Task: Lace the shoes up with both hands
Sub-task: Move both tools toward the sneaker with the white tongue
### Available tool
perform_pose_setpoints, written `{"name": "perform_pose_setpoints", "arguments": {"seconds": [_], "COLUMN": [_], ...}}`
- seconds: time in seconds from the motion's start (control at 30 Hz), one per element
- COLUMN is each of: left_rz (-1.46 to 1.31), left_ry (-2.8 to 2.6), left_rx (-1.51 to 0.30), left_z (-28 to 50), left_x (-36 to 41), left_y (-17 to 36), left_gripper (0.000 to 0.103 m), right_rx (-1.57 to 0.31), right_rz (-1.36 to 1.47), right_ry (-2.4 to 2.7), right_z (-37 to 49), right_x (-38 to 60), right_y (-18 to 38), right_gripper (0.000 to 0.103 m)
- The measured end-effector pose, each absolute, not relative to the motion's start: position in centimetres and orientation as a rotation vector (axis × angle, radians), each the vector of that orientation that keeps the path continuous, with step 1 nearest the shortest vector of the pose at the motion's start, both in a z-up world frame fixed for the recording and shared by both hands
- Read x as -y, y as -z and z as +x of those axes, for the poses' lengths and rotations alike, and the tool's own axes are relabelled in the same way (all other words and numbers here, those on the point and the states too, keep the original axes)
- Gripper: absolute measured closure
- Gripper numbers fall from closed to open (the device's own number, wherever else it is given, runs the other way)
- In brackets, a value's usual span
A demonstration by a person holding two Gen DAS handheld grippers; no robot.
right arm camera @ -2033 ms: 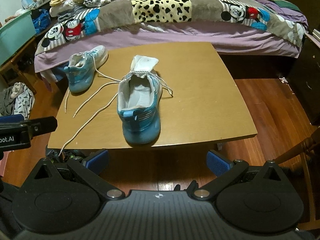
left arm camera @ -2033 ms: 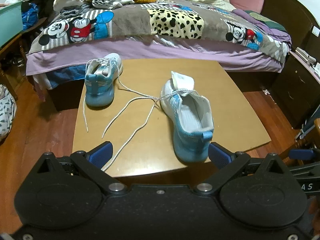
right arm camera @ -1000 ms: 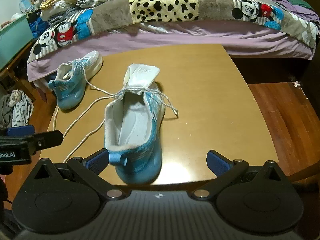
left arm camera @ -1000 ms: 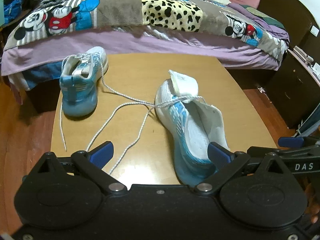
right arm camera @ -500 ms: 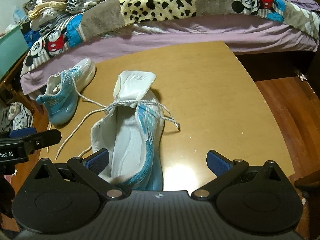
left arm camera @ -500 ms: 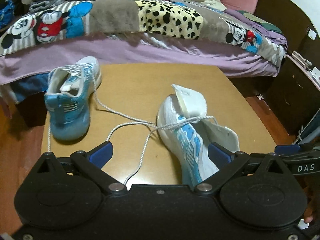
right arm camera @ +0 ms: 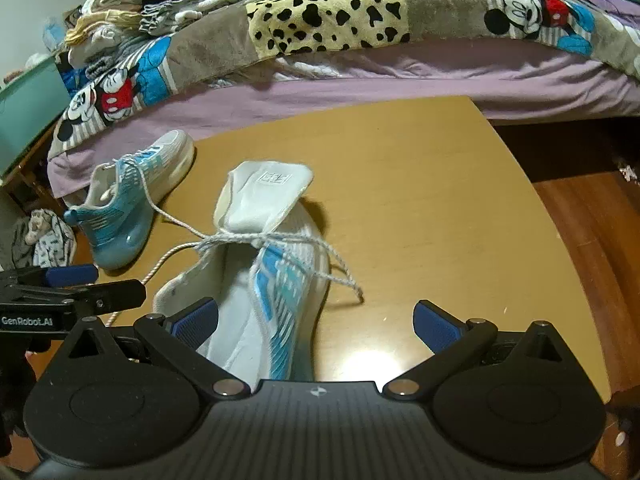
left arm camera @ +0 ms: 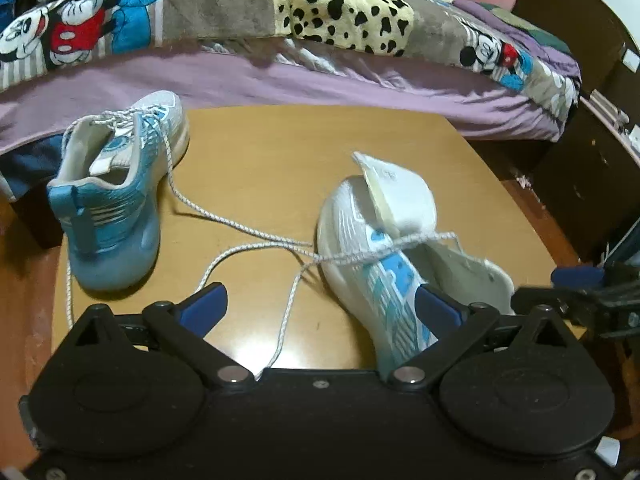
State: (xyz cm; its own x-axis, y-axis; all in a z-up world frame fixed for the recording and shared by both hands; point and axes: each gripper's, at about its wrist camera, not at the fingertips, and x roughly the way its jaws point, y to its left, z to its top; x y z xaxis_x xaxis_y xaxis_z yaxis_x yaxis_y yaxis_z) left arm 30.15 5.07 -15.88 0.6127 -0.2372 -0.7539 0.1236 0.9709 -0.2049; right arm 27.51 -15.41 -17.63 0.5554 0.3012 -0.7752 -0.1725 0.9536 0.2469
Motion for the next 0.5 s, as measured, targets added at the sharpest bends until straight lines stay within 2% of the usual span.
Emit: {"name": "perform_pose_setpoints", "arguments": {"seconds": [0.2, 0.27, 0.5], "left_rz": [-0.13, -0.12, -0.085], "left_ry": [0.272, 0.294, 0.373], "left_rx": [-0.871, -0.867, -0.851], "left_z": [31.3, 31.6, 32.7], "left_x": [-4.2, -3.7, -2.2], "left_y": [16.3, 16.4, 16.8], "left_gripper": [0.006, 0.015, 0.027], "right_rx": [-0.962, -0.943, -0.895], "right_rz": [0.248, 0.278, 0.359], "right_ry": [-0.313, -0.325, -0.364], "right_z": [28.9, 29.1, 29.8], "right_x": [16.9, 17.5, 19.3], "right_y": [18.0, 18.0, 17.7], "right_gripper": [0.0, 0.0, 0.002]}}
